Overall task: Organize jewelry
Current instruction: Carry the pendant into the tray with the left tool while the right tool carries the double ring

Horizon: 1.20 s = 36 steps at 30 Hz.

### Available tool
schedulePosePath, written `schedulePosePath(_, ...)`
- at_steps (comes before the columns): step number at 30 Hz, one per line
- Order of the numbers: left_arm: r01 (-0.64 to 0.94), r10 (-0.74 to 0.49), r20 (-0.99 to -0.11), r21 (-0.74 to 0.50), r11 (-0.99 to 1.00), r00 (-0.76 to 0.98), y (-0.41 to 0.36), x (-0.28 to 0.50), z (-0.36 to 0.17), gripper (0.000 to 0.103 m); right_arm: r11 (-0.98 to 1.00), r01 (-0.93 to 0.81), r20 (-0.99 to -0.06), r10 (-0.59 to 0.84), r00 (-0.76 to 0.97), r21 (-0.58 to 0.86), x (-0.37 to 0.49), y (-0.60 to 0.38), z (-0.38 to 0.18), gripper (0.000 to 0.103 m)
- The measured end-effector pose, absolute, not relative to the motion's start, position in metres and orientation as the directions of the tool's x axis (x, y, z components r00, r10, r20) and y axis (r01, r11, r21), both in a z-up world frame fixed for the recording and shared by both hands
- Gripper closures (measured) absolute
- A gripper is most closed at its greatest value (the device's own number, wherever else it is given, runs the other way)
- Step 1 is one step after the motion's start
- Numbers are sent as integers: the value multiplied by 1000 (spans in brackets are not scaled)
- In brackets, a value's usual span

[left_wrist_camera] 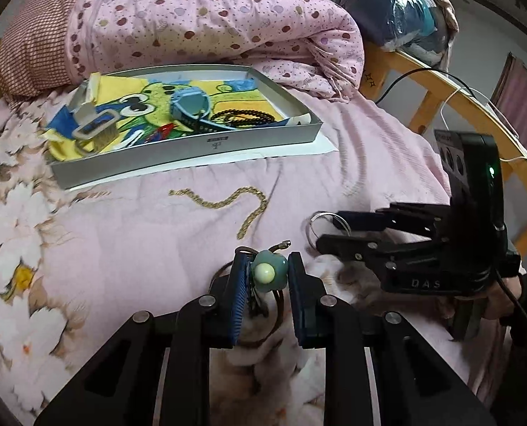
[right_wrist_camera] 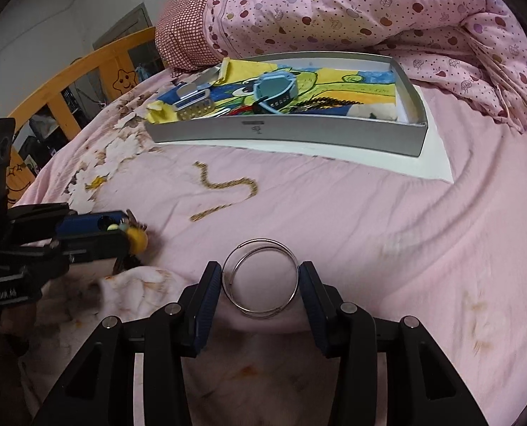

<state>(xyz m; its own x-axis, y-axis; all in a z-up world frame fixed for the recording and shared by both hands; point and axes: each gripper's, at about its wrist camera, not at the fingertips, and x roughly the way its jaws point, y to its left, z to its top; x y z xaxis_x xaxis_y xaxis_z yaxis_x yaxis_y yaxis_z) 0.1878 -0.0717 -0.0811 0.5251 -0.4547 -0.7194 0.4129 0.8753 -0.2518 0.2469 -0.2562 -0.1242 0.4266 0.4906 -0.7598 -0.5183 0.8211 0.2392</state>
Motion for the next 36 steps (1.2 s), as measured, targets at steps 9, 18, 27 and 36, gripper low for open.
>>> schedulePosePath(9, 375, -444, -708, -266, 888, 549, -46, 171, -64, 84, 821, -499, -747, 511, 426, 277, 222, -250, -119, 60)
schedulePosePath(18, 372, -424, -689, -235, 898, 588, -38, 162, -48, 84, 817, -501, -709, 531, 463, 285, 214, -243, -96, 60)
schedulePosePath(27, 337, -417, -653, -253, 907, 632, -25, 176, -23, 84, 805, -526, -654, 557, 512, 274, 214, -229, -57, 60)
schedulePosePath(36, 329, -392, -630, -221, 918, 671, -17, 207, 2, 84, 788, -564, -600, 582, 549, 248, 239, -212, -23, 60)
